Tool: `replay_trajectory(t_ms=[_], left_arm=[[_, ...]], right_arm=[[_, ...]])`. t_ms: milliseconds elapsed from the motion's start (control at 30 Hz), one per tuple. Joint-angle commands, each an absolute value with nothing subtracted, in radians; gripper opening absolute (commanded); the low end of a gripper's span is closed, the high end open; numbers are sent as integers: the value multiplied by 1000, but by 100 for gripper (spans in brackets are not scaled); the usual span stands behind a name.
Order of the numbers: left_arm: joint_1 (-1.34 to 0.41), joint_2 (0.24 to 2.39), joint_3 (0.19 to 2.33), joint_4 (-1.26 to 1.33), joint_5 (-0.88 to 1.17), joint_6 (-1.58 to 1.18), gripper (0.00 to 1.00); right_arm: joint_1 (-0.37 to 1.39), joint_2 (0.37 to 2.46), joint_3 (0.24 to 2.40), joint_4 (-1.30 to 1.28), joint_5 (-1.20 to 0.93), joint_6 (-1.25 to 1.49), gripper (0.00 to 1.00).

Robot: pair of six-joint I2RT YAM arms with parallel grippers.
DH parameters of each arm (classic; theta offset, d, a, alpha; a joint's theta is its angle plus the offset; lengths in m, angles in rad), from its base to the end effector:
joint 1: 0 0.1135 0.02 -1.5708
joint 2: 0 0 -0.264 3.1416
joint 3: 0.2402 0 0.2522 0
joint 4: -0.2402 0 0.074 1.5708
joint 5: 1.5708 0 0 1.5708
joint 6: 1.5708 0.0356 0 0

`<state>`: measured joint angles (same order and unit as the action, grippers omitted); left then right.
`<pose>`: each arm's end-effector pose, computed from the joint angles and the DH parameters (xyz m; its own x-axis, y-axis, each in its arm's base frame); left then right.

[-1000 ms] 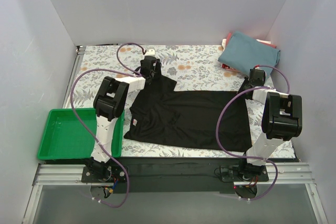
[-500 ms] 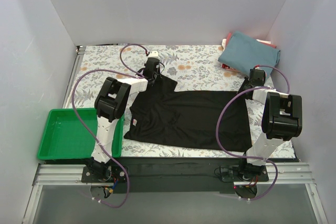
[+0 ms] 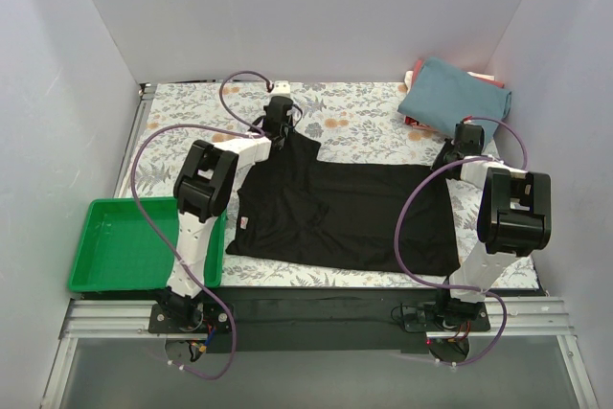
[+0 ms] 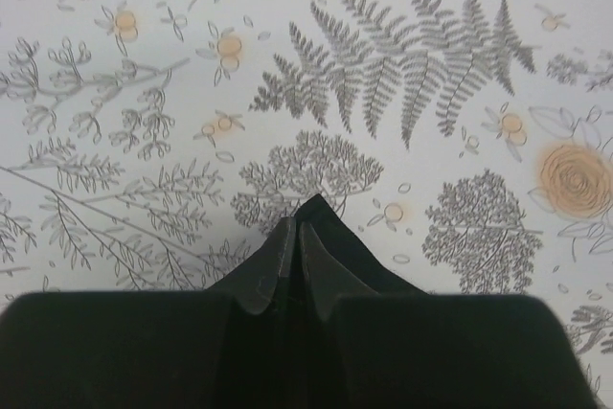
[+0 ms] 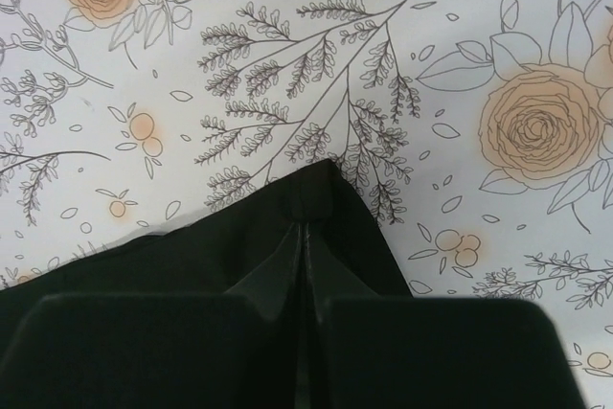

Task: Fold and stack the t-shirts
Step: Fold the tshirt

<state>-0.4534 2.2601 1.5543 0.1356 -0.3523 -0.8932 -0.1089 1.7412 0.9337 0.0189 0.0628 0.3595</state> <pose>0.4582 -0.2096 0.1460 -0.4211 -0.6082 -0.6729 -0.2840 0.7929 -0.5391 0.3523 -0.0408 0.1605 -0.6064 0.4195 -0.6754 0.3908 0.8971 0.2063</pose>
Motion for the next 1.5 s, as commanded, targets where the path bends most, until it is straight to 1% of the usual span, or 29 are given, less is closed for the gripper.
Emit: replay_trajectory(t_ms=[0, 100, 367, 467, 567, 600, 700, 733, 833, 967, 1133, 1300, 1467], left_arm=[[-442, 2261, 1611, 219, -394, -825, 0], [-434, 2289, 1655, 262, -403, -779, 0], [-384, 2381, 1844, 275, -327, -726, 0], [-359, 2366, 1845, 307, -267, -738, 0], [-347, 2281, 1741, 394, -221, -759, 0], [-347, 2252, 1642, 423, -180, -764, 0], [-347, 2125, 1481, 547, -115, -791, 0], [-347, 2062, 1376, 578, -106, -801, 0], [-347, 1955, 1219, 658, -66, -834, 0], [-347, 1850, 1077, 689, -37, -865, 0], [-348, 1755, 959, 683, -14, -897, 0], [-353, 1669, 820, 700, -41, -919, 0], [-356, 1553, 726, 695, -48, -936, 0]], right_arm=[[-101, 1746, 999, 21, 43, 353, 1], [-98, 1767, 1040, 20, 41, 353, 1], [-98, 1839, 1222, -31, 44, 339, 1], [-98, 1853, 1276, -48, 43, 327, 1], [-98, 1835, 1272, -49, 40, 313, 1], [-98, 1818, 1252, -48, 40, 308, 1], [-97, 1781, 1215, -48, 35, 295, 1], [-97, 1770, 1188, -46, 34, 293, 1], [-97, 1732, 1134, -32, 32, 285, 1], [-94, 1680, 1069, -12, 34, 287, 1], [-86, 1617, 1002, -9, 58, 285, 1], [-84, 1559, 931, 18, 100, 288, 1], [-84, 1516, 882, 25, 115, 299, 1]])
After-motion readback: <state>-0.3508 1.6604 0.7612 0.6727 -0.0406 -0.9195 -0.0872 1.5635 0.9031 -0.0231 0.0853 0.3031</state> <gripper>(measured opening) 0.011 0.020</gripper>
